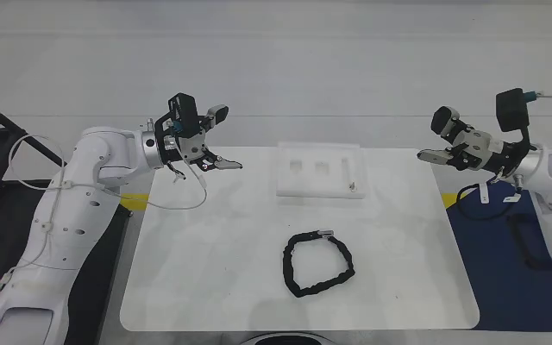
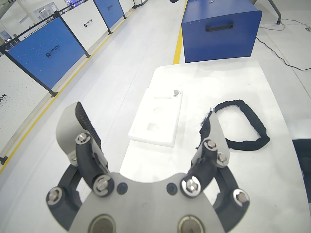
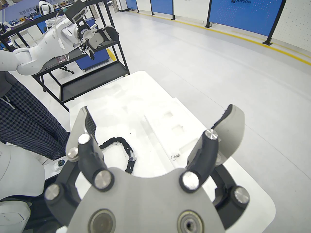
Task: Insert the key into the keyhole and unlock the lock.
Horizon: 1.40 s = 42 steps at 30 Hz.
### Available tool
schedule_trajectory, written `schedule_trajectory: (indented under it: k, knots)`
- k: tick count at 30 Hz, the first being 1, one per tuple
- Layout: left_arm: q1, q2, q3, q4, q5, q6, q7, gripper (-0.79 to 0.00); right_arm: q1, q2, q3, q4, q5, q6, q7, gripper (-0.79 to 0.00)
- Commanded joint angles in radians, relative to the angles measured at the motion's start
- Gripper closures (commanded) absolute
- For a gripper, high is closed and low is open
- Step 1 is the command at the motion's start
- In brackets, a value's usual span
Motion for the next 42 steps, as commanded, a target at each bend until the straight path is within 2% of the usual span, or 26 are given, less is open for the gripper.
schedule_trajectory:
  k: [1,17,22,29,31,42]
  knots:
    - [0.0,0.0,0.0,0.0,0.0,0.0,0.0,-0.785,0.0,0.0,0.0,0.0,0.0,0.0,0.0,-0.784]
    - [0.0,0.0,0.0,0.0,0.0,0.0,0.0,-0.785,-0.003,0.0,-0.002,0.001,-0.002,0.007,-0.003,-0.785]
    - [0.0,0.0,0.0,0.0,0.0,0.0,0.0,-0.785,0.012,-0.016,-0.064,0.002,-0.091,0.106,-0.043,-0.785]
    - [0.0,0.0,0.0,0.0,0.0,0.0,0.0,-0.785,0.122,-0.064,-0.237,0.118,-0.162,0.308,-0.065,-0.785]
    - [0.0,0.0,0.0,0.0,0.0,0.0,0.0,-0.785,0.16,-0.081,-0.287,0.162,-0.179,0.368,-0.059,-0.785]
    - [0.0,0.0,0.0,0.0,0.0,0.0,0.0,-0.785,0.33,-0.19,-0.544,0.416,-0.167,0.553,0.052,-0.785]
